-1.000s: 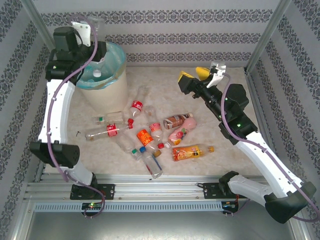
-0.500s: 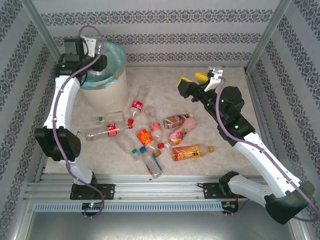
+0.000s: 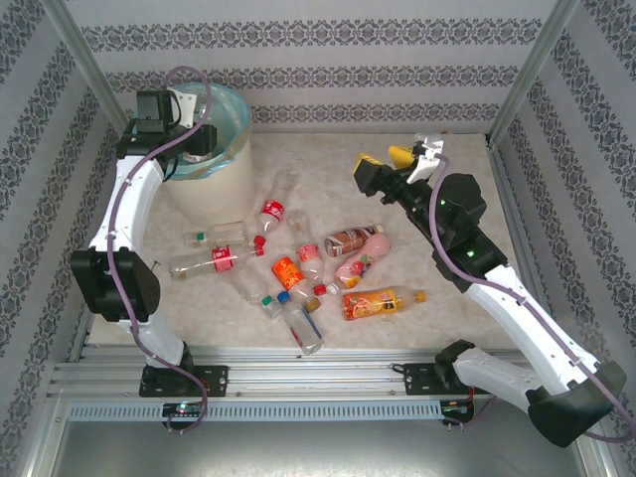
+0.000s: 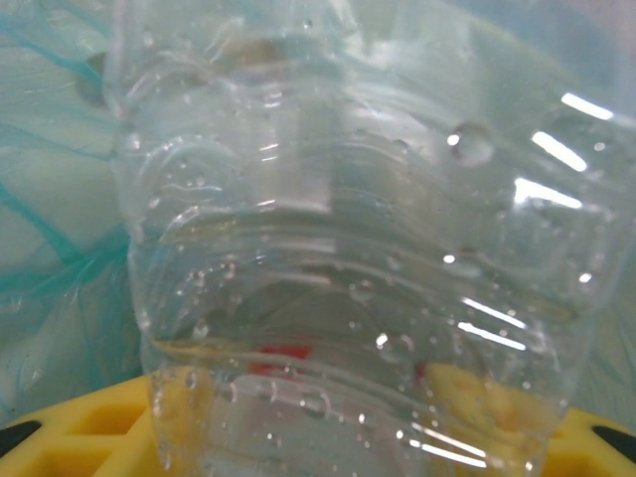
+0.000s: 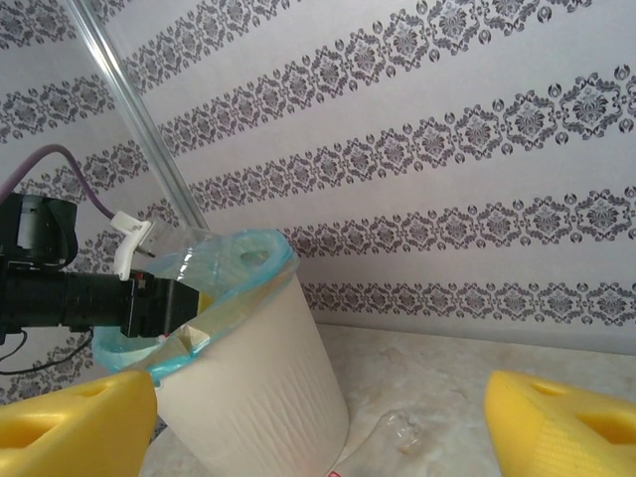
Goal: Put the plastic bottles in the bin
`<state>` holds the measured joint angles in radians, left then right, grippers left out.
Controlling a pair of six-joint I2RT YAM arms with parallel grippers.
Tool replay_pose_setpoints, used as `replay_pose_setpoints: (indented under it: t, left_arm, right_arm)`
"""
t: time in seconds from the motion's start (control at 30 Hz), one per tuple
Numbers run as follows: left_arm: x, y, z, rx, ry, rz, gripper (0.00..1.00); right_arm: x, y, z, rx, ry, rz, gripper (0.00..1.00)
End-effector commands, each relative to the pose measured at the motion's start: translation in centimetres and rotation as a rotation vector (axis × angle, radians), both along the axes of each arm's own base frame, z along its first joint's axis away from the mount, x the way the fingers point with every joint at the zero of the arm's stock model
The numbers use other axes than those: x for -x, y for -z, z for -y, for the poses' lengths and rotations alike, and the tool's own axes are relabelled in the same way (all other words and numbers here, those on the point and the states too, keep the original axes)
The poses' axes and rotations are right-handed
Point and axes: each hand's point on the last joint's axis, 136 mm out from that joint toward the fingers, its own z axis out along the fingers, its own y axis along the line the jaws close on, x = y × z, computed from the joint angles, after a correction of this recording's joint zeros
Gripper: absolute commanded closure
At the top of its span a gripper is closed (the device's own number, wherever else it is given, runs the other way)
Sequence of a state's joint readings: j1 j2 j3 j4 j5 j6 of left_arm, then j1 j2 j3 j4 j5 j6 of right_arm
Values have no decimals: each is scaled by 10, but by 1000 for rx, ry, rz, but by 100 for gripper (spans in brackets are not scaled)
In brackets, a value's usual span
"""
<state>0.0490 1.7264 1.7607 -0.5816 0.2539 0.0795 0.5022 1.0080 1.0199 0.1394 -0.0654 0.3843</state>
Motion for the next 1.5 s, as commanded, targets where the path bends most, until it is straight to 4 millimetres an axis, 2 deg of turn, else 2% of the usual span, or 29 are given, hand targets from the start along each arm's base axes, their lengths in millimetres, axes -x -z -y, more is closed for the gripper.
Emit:
replay_pose_setpoints:
  t: [0.0,0.23,0.47,0.6,1.23,1.47]
  left_arm:
    - [9,-9,-7,-6,-4,23,46]
    - [11,-3,-13,11,-17,27,45]
    - [12,-9,-13,30,-20,45,32]
    - [10,-11,-13,38,-20,50,29]
    - [12,-16,-13,47,-25,53,24]
    - [16,-35,-9,75,-19,84,24]
  right_arm:
    - [5,-4,3,5,16,32,14]
    - [1,-5,-2,5,5,29,14]
    - [-2,-4,-5,4,-4,25,15]
    - [-3,-4,-5,9,-2,25,15]
    - [-3,-4,-5,9,-1,22,15]
    - [-10,4,-5,34,19,9,15]
